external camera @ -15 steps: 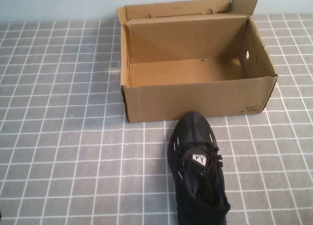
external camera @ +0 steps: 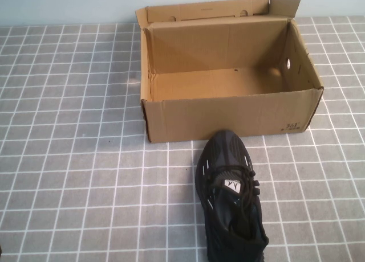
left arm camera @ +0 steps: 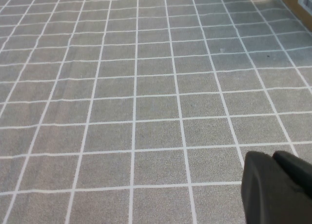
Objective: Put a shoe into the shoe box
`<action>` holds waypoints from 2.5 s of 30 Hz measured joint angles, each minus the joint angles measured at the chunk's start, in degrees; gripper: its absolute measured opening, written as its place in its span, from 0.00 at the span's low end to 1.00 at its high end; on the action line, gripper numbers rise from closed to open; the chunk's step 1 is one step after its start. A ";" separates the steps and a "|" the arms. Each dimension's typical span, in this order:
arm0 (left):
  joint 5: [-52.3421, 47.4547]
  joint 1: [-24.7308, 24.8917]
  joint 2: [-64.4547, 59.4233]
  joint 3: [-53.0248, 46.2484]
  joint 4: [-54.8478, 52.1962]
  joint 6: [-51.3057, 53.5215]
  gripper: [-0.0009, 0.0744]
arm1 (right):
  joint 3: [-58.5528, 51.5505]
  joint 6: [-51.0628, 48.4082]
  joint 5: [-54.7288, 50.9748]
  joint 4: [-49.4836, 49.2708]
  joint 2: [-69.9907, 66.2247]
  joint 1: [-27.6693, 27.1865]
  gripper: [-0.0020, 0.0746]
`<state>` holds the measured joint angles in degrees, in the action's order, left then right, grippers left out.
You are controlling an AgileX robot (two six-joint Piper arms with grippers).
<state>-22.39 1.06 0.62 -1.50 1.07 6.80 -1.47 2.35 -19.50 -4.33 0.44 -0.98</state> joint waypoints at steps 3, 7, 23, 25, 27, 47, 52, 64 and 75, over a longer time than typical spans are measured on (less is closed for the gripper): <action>0.00 0.00 0.00 0.00 0.00 0.00 0.01 | 0.00 0.00 0.00 0.00 0.00 0.00 0.01; 0.00 0.00 0.00 0.00 0.00 0.00 0.01 | 0.00 0.00 0.00 0.00 0.00 0.00 0.01; 0.00 0.00 0.00 0.00 0.00 0.00 0.01 | 0.00 0.00 8.43 -13.56 0.00 0.00 0.01; 0.00 0.00 0.00 0.00 0.00 0.00 0.01 | 0.00 0.00 10.39 -20.73 0.00 0.00 0.01; 0.00 0.00 0.00 0.00 0.00 0.00 0.01 | 0.00 0.00 12.09 -27.29 0.00 0.00 0.01; 0.00 0.00 0.00 0.00 0.00 0.00 0.01 | 32.80 -9.62 -29.57 -29.33 -28.96 0.03 0.01; 0.00 0.00 0.00 0.00 0.00 0.00 0.01 | 41.26 -16.59 -34.35 -29.06 -43.71 0.03 0.01; 0.00 0.00 0.00 0.00 0.00 0.00 0.01 | 56.30 -20.89 -33.58 -25.55 -66.22 17.49 0.01; 0.00 0.00 0.00 0.00 0.00 0.00 0.01 | 67.84 -22.97 -34.94 -8.55 -82.66 44.02 0.03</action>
<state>-22.39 1.06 0.62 -1.50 1.07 6.80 66.37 -20.61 -54.44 -12.88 -82.22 43.05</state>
